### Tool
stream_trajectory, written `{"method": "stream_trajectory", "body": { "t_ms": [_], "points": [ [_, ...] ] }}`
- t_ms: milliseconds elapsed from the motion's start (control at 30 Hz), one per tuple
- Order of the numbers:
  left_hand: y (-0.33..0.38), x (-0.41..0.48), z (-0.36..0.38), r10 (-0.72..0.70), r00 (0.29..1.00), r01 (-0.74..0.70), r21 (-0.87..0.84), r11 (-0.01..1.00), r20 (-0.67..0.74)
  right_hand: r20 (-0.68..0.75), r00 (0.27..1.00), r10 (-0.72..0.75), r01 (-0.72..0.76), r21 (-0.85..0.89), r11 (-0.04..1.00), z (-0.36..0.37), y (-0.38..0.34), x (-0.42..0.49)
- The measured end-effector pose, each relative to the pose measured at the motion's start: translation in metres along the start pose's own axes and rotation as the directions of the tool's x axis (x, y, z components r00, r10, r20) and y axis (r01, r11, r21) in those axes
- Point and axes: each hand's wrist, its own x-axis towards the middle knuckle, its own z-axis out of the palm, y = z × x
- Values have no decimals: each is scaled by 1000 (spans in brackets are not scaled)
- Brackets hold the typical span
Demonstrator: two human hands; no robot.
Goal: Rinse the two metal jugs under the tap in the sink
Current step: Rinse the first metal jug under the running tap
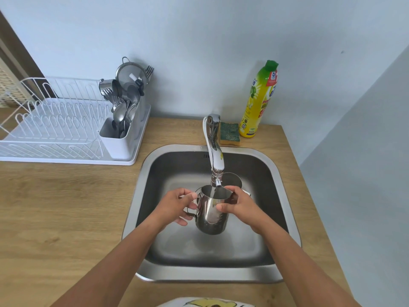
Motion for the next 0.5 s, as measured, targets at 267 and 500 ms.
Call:
{"method": "stream_trajectory", "body": {
  "t_ms": [267,500],
  "points": [
    [-1,0,-1,35,999,-35,16,999,-16,-4,1000,-8,8,50,999,2,9,2],
    [-3,4,-6,52,997,-50,41,998,-63,-26,1000,-11,13,107,994,10,7,2]
  ]
}}
